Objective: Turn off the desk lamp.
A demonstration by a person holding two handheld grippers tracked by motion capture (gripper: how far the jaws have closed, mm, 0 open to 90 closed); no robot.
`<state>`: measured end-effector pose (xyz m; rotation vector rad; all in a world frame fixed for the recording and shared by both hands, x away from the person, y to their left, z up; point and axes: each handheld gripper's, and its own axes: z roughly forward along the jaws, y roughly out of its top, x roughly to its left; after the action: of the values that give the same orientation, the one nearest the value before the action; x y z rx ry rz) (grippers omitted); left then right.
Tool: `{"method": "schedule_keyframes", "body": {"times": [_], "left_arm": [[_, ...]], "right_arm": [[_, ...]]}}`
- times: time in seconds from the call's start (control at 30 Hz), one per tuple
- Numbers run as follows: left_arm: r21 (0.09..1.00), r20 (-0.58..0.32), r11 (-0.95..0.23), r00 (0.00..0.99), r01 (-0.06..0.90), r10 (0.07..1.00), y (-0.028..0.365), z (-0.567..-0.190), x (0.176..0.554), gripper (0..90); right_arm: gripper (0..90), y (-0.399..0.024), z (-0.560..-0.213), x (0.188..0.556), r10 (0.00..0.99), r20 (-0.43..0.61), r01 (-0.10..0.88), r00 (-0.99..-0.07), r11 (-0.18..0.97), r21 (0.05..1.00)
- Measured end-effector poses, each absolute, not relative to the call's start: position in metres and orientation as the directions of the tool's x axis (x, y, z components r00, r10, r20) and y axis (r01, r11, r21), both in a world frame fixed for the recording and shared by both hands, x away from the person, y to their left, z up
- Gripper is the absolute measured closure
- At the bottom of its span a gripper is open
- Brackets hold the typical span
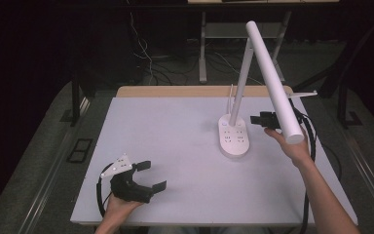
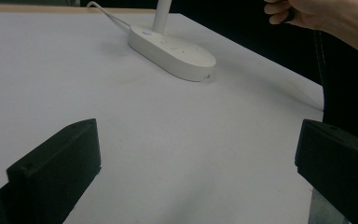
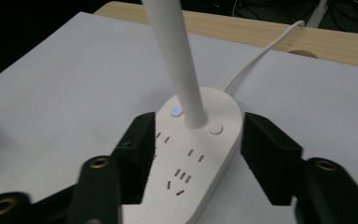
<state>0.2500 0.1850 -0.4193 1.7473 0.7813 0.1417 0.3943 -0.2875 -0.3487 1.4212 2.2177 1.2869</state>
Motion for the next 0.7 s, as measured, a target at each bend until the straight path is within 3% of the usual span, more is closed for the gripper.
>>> {"method": "schedule_keyframes", "body": {"times": [0.13, 0.27, 0.7], "left_arm": [[0.896, -0.294, -0.117, 0.77, 0.428, 0.567, 0.185, -0.419, 0.25, 0.0], [0.896, -0.295, -0.116, 0.769, 0.428, 0.567, 0.185, -0.419, 0.25, 0.0], [0.896, -0.295, -0.115, 0.768, 0.429, 0.568, 0.185, -0.419, 0.25, 0.0]], "right_arm": [[26.5, -0.284, -0.348, 0.385, 0.817, 0.253, 0.627, -0.518, 0.162, 0.762], [0.0, -0.28, -0.349, 0.377, 0.79, 0.284, 0.637, -0.543, 0.167, 0.752], [0.5, -0.276, -0.357, 0.326, 0.755, 0.291, 0.596, -0.588, 0.162, 0.786]]}}
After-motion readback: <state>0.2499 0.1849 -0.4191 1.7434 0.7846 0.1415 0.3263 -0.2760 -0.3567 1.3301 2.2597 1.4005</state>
